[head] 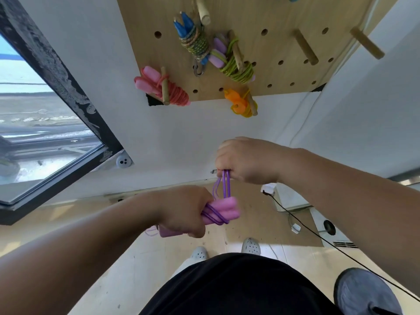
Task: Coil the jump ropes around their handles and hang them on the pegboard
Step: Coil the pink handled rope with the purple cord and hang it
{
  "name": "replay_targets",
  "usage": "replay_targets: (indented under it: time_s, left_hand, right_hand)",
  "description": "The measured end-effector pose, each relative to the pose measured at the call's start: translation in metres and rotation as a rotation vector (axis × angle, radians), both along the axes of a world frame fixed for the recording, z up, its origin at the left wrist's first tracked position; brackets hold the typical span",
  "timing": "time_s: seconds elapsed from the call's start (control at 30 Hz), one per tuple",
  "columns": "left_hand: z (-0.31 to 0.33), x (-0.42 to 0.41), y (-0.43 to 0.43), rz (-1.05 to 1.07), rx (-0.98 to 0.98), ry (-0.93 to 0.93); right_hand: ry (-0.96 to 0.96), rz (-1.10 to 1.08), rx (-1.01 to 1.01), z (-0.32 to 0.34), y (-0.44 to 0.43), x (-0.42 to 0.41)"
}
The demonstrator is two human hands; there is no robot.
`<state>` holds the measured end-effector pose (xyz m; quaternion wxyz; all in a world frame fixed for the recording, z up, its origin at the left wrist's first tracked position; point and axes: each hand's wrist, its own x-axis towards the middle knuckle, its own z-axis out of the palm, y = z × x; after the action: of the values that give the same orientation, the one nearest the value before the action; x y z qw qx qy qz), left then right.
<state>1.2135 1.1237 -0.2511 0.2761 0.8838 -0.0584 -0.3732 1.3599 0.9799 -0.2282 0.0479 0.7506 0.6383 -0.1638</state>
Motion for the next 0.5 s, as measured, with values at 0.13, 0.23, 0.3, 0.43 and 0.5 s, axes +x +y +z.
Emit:
replay_targets:
  time_s: [0.13, 0.23, 0.3, 0.43, 0.5]
  left_hand:
    - [-0.009, 0.01, 0.002, -0.107, 0.398, -0.153]
    - [-0.021, 0.02, 0.014, 0.016, 0.505, -0.192]
    - [-0.027, 0.03, 0.023, 0.129, 0.486, -0.245]
    - [-0.023, 0.042, 0.035, 0.503, 0.201, -0.305]
    - [-0.013, 0.038, 0.03, 0.698, -0.084, -0.278]
  right_hand:
    - [-0.021, -0.014, -0.014, 0.003, 0.011, -0.014]
    - [-0.095, -0.065, -0.057, 0.009, 0.011, -0.023]
    - [-0.103, -0.122, -0.045, 0.012, 0.006, -0.028]
    - [-0.046, -0.344, 0.116, 0.018, -0.007, -0.037]
    - [-0.132, -0.394, 0.175, 0.014, -0.018, -0.032]
